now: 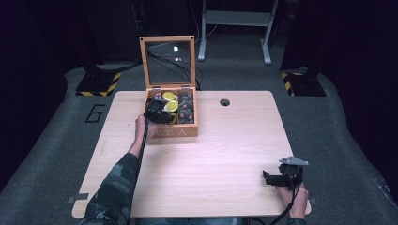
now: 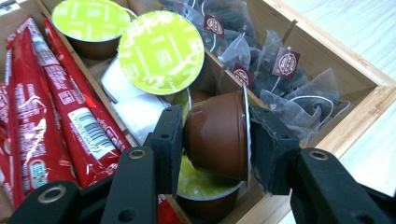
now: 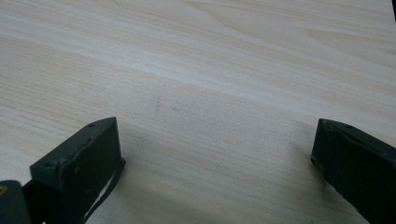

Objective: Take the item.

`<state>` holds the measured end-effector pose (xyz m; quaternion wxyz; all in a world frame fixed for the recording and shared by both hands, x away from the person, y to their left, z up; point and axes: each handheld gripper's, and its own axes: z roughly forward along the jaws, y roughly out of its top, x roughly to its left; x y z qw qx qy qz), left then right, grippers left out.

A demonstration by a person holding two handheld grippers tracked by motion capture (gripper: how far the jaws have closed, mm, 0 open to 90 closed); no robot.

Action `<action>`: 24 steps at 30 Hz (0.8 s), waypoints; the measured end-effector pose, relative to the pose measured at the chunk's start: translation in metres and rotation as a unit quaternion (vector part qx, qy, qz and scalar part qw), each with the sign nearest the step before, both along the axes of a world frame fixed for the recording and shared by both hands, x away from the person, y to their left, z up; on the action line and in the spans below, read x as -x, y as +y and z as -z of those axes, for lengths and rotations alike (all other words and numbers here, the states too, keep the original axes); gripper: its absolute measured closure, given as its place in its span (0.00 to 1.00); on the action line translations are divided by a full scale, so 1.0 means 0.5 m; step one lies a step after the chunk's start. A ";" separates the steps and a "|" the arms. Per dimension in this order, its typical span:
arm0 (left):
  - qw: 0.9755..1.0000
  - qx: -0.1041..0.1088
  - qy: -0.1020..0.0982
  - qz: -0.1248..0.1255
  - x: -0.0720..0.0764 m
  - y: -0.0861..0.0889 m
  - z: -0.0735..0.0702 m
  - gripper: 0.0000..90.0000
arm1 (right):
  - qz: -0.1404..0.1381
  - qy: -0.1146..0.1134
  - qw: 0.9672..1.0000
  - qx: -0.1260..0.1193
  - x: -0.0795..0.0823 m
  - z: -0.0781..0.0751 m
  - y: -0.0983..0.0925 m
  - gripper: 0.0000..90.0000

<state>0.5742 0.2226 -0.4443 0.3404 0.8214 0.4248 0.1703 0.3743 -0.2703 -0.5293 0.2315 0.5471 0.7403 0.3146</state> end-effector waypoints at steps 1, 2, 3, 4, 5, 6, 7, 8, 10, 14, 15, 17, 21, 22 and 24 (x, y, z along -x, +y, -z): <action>1.000 0.003 0.000 -0.002 0.000 0.002 -0.001 0.63 | 0.000 -0.001 1.000 0.001 0.000 0.000 0.000 0.01; 1.000 0.007 -0.003 -0.005 0.001 0.004 -0.002 0.63 | 0.000 -0.001 1.000 0.001 0.000 0.000 0.000 0.01; 1.000 0.007 -0.004 -0.004 0.001 0.008 -0.003 0.63 | 0.000 -0.001 1.000 0.001 0.000 0.000 0.000 0.01; 1.000 0.010 -0.005 -0.005 0.002 0.012 -0.005 0.63 | -0.002 -0.001 1.000 0.002 0.000 0.000 0.000 0.01; 1.000 0.011 -0.007 -0.008 0.003 0.014 -0.008 0.63 | 0.000 -0.001 1.000 0.001 0.000 0.000 0.000 0.01; 1.000 0.018 -0.011 -0.011 0.005 0.016 -0.009 0.63 | 0.000 -0.001 1.000 0.001 0.000 0.000 0.000 0.01; 1.000 0.020 -0.013 -0.012 0.006 0.018 -0.012 0.63 | 0.000 -0.001 1.000 0.001 0.000 0.000 0.000 0.01; 1.000 0.021 -0.015 -0.012 0.007 0.021 -0.014 0.63 | 0.000 -0.001 1.000 0.001 0.000 0.000 0.000 0.01; 1.000 0.021 -0.019 -0.010 0.010 0.025 -0.020 0.64 | -0.002 0.000 1.000 0.002 0.000 0.000 0.000 0.01; 0.999 0.028 -0.028 -0.013 0.017 0.027 -0.028 0.64 | -0.005 0.001 1.000 0.003 0.000 0.000 -0.001 0.01; 0.999 0.025 -0.028 -0.009 0.018 0.029 -0.031 0.64 | -0.006 0.001 1.000 0.003 0.000 0.000 -0.002 0.01; 0.999 0.033 -0.035 -0.010 0.023 0.029 -0.037 0.64 | -0.005 0.001 1.000 0.003 0.000 0.000 -0.001 0.01; 0.999 0.033 -0.042 -0.008 0.030 0.031 -0.046 0.64 | -0.005 0.002 1.000 0.002 0.000 0.000 -0.002 0.01; 0.999 0.032 -0.043 -0.005 0.034 0.033 -0.052 0.64 | -0.006 0.002 1.000 0.003 0.000 0.000 -0.002 0.01; 0.998 0.033 -0.048 -0.004 0.040 0.036 -0.060 0.64 | -0.004 0.002 1.000 0.003 0.000 0.000 -0.001 0.01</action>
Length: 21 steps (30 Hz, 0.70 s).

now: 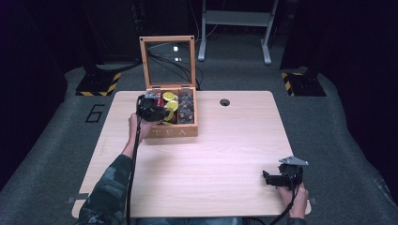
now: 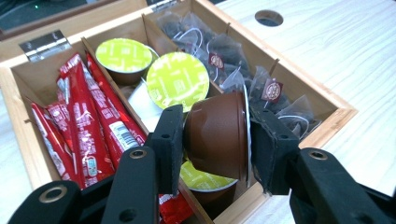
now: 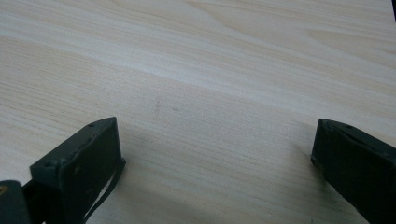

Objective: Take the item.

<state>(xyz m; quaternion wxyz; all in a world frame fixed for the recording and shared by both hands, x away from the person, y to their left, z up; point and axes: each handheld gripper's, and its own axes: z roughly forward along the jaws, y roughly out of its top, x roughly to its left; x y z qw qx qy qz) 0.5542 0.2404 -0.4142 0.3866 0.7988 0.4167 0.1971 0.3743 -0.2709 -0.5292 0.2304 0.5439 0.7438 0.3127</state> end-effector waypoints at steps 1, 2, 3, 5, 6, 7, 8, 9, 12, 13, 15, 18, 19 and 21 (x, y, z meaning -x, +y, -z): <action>1.000 0.000 0.000 0.000 0.000 0.000 0.000 0.64 | 0.000 0.000 1.000 0.000 0.000 0.000 0.000 0.01; 1.000 0.008 -0.004 -0.001 0.002 0.000 -0.002 0.64 | 0.000 0.000 1.000 0.000 0.000 0.000 0.000 0.01; 1.000 0.005 -0.006 0.001 0.005 0.001 -0.006 0.64 | -0.001 0.000 1.000 0.001 0.000 0.000 0.000 0.01; 1.000 0.005 -0.007 0.002 0.010 0.003 -0.013 0.64 | -0.001 0.000 1.000 0.001 0.000 0.000 0.000 0.01; 1.000 0.011 -0.013 0.001 0.012 0.003 -0.014 0.64 | 0.000 0.000 1.000 0.000 0.000 0.000 0.000 0.01; 1.000 0.015 -0.017 0.001 0.018 0.002 -0.020 0.64 | -0.001 0.000 1.000 0.001 0.000 0.000 0.000 0.01; 1.000 0.015 -0.017 0.001 0.018 0.002 -0.020 0.64 | -0.001 0.000 1.000 0.001 0.000 0.000 0.000 0.01; 1.000 0.014 -0.021 0.003 0.020 0.002 -0.023 0.64 | -0.001 0.000 1.000 0.000 0.000 0.000 0.000 0.01; 1.000 0.013 -0.028 0.009 0.028 0.002 -0.033 0.64 | -0.001 0.000 1.000 0.001 0.000 0.000 0.000 0.01; 0.999 0.012 -0.028 0.011 0.031 0.001 -0.036 0.64 | 0.000 0.000 1.000 -0.001 0.000 0.000 0.000 0.01; 0.999 0.018 -0.033 0.011 0.037 -0.002 -0.040 0.64 | -0.001 0.000 1.000 0.000 0.000 0.000 0.000 0.01; 0.999 0.021 -0.037 0.016 0.043 -0.004 -0.047 0.64 | 0.000 0.000 1.000 0.000 0.000 0.000 0.000 0.01; 0.999 0.024 -0.037 0.018 0.046 -0.005 -0.048 0.64 | 0.000 0.000 1.000 0.000 0.000 0.000 0.000 0.01; 0.999 0.026 -0.040 0.020 0.050 -0.008 -0.051 0.64 | 0.000 0.000 1.000 0.000 0.000 0.000 0.000 0.01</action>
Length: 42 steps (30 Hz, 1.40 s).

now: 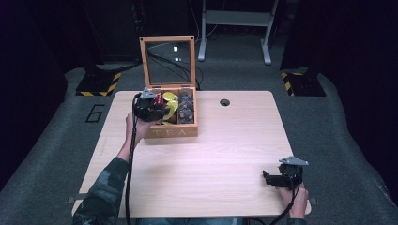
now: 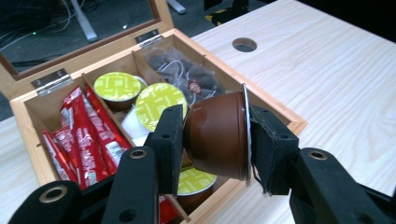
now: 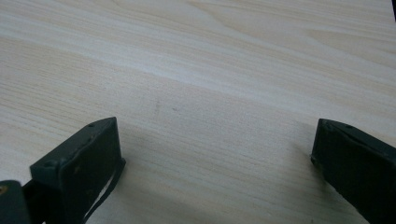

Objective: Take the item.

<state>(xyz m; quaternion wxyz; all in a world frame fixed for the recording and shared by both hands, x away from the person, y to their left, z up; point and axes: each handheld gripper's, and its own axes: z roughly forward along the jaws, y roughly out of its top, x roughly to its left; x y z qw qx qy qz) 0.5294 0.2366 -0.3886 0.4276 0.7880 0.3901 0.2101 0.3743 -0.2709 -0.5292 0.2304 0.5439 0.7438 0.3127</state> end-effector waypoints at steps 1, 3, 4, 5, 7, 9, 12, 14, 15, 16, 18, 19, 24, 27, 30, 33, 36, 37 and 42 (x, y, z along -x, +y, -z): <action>1.000 0.003 -0.002 0.005 0.004 -0.002 -0.003 0.64 | 0.000 0.000 1.000 0.000 0.000 0.000 0.000 0.01; 1.000 0.000 -0.004 0.006 0.006 -0.003 -0.004 0.64 | -0.001 0.000 1.000 0.000 0.000 0.000 0.000 0.01; 1.000 0.001 -0.006 0.008 0.008 -0.006 -0.005 0.64 | 0.000 0.000 1.000 0.000 0.000 0.000 0.000 0.01; 1.000 0.002 -0.008 0.008 0.010 -0.008 -0.005 0.64 | -0.001 0.000 1.000 0.001 0.000 0.000 0.000 0.01; 1.000 -0.001 -0.006 0.012 0.013 -0.011 -0.006 0.64 | -0.001 0.000 1.000 0.001 0.000 0.000 0.000 0.01; 1.000 0.000 -0.005 0.014 0.016 -0.015 -0.007 0.64 | -0.001 0.001 1.000 -0.001 0.000 0.000 0.000 0.01; 1.000 0.004 -0.007 0.016 0.020 -0.024 -0.008 0.64 | -0.001 0.000 1.000 -0.002 0.000 0.000 -0.001 0.01; 1.000 0.003 -0.006 0.025 0.024 -0.033 -0.010 0.64 | -0.002 0.000 1.000 -0.002 0.000 0.000 -0.001 0.01; 1.000 0.003 -0.009 0.027 0.027 -0.038 -0.010 0.64 | -0.002 0.000 1.000 -0.002 0.000 0.000 -0.001 0.01; 1.000 0.002 -0.009 0.030 0.029 -0.043 -0.011 0.64 | -0.001 0.000 1.000 -0.002 0.000 0.000 -0.001 0.01; 0.999 0.004 -0.009 0.036 0.032 -0.052 -0.011 0.64 | -0.001 0.000 1.000 -0.002 0.000 0.000 -0.001 0.01; 0.999 0.006 -0.011 0.037 0.034 -0.056 -0.011 0.64 | -0.001 0.000 1.000 -0.002 0.000 0.000 -0.001 0.01; 0.999 0.011 -0.009 0.050 0.037 -0.074 -0.004 0.64 | -0.002 0.000 1.000 -0.002 0.000 0.000 -0.001 0.01; 0.998 0.013 -0.007 0.056 0.038 -0.086 0.000 0.64 | -0.002 0.000 1.000 -0.002 0.000 0.000 -0.001 0.01; 0.998 0.014 -0.005 0.058 0.039 -0.092 0.002 0.64 | -0.002 0.000 1.000 -0.002 0.000 0.000 -0.001 0.01; 0.998 0.014 -0.005 0.066 0.040 -0.106 0.007 0.64 | -0.001 0.001 1.000 -0.001 0.000 0.000 0.000 0.01; 0.998 0.014 -0.002 0.068 0.040 -0.114 0.009 0.64 | -0.001 0.001 1.000 -0.001 0.000 0.000 0.000 0.01; 0.997 0.015 -0.001 0.072 0.040 -0.123 0.012 0.64 | -0.001 0.001 1.000 -0.001 0.000 0.000 0.000 0.01; 0.997 0.017 -0.004 0.081 0.043 -0.141 0.011 0.64 | -0.002 0.000 1.000 -0.002 0.000 0.000 -0.001 0.01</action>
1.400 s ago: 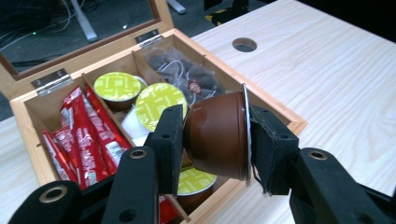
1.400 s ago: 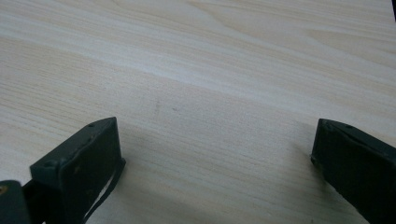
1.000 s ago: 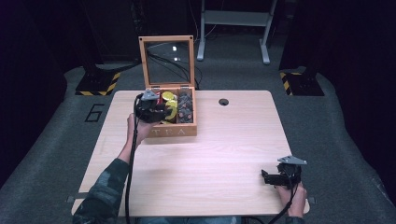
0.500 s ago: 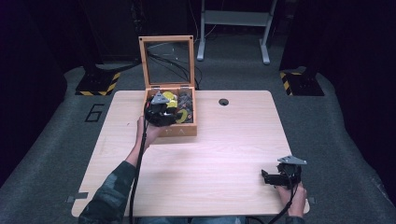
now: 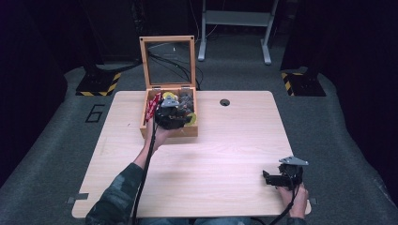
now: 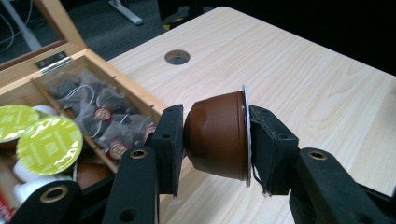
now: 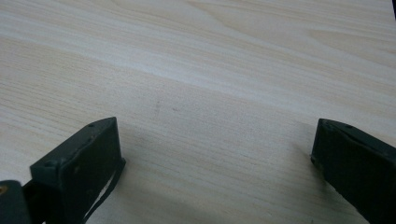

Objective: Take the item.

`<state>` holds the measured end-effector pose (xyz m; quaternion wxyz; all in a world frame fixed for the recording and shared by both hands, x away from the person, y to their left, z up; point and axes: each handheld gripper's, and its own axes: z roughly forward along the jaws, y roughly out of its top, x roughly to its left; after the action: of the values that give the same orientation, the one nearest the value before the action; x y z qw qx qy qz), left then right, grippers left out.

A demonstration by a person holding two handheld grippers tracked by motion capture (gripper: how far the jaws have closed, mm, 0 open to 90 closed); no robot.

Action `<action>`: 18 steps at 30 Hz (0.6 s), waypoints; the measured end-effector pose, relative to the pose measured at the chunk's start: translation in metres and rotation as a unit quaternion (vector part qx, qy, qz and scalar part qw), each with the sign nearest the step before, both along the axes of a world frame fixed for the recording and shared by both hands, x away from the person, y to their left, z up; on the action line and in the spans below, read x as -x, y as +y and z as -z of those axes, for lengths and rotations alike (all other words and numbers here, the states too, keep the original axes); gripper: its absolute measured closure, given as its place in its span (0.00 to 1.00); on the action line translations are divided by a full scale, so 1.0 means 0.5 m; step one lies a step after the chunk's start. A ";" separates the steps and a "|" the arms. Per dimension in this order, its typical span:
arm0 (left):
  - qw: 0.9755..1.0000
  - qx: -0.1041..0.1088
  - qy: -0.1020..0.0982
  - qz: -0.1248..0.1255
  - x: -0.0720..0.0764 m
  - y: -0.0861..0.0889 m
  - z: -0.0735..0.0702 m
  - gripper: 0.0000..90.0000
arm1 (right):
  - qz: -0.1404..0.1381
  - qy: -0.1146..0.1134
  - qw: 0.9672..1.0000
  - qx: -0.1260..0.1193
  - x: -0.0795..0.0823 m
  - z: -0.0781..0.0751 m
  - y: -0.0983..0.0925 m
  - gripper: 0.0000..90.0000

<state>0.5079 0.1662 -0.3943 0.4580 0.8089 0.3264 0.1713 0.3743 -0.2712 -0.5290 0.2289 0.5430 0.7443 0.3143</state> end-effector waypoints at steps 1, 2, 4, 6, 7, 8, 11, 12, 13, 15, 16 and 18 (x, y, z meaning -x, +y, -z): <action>1.000 -0.002 0.002 0.003 0.001 -0.004 0.000 0.64 | 0.001 0.001 1.000 0.001 0.000 0.000 0.000 0.01; 1.000 0.002 0.002 0.001 0.001 -0.008 0.002 0.64 | 0.001 0.001 1.000 0.001 0.000 0.000 0.000 0.01; 1.000 -0.001 0.003 0.006 0.002 -0.017 0.004 0.64 | 0.001 -0.001 1.000 0.000 0.000 0.001 0.000 0.01; 1.000 -0.003 0.006 0.012 0.004 -0.024 0.006 0.64 | 0.001 0.001 1.000 0.001 0.000 0.000 0.000 0.01; 1.000 -0.001 0.004 0.011 0.005 -0.029 0.008 0.64 | 0.001 0.000 1.000 0.001 0.000 0.000 0.000 0.01; 1.000 -0.002 0.006 0.013 0.006 -0.033 0.010 0.64 | 0.001 0.001 1.000 0.001 0.000 0.000 0.000 0.01; 1.000 0.000 0.010 0.016 0.007 -0.044 0.015 0.64 | 0.001 0.001 1.000 0.001 0.000 0.000 0.000 0.01; 1.000 -0.003 0.010 0.019 0.007 -0.048 0.015 0.64 | 0.001 0.001 1.000 0.001 0.000 0.000 0.000 0.01; 1.000 -0.002 0.011 0.020 0.009 -0.052 0.017 0.64 | 0.000 0.002 1.000 0.001 0.000 0.000 0.000 0.01; 1.000 -0.003 0.010 0.026 0.011 -0.063 0.019 0.64 | 0.001 0.000 1.000 0.001 0.000 0.000 0.000 0.01; 1.000 -0.003 0.010 0.026 0.011 -0.063 0.019 0.64 | 0.001 0.000 1.000 0.001 0.000 0.000 0.000 0.01; 1.000 0.002 0.011 0.028 0.013 -0.073 0.023 0.64 | 0.001 0.001 1.000 0.001 0.000 0.000 0.000 0.01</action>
<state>0.5013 0.1299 -0.4060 0.4609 0.8183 0.3094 0.1488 0.3744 -0.2710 -0.5289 0.2285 0.5437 0.7446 0.3126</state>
